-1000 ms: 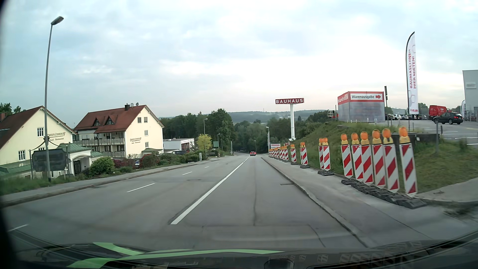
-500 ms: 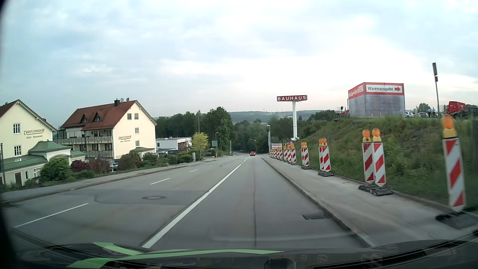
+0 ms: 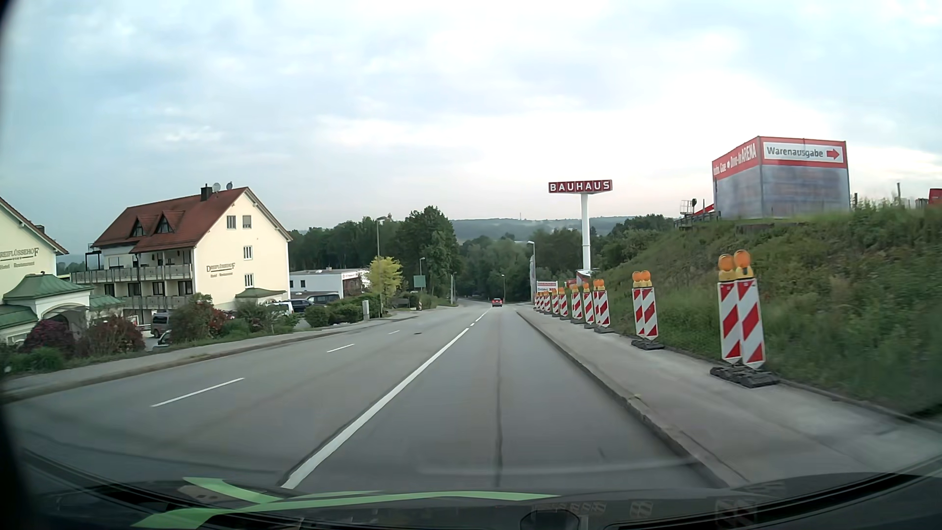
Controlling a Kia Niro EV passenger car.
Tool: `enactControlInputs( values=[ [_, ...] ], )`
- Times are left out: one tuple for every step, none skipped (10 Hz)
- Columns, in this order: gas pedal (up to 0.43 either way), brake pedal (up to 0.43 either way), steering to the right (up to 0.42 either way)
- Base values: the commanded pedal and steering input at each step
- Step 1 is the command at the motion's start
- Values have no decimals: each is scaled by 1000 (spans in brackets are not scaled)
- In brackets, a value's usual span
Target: Follow the waypoints while adhering to traffic rules and regulations
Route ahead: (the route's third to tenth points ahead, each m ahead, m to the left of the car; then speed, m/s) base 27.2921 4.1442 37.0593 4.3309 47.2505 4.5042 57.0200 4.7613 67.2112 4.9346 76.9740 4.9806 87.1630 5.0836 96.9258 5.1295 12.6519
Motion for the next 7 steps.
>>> enactControlInputs(
  values=[
    [0, 79, -2],
    [0, 79, -2],
    [0, 79, -2],
    [0, 79, -2],
    [0, 98, -3],
    [0, 128, -3],
    [0, 134, -3]
  ],
)
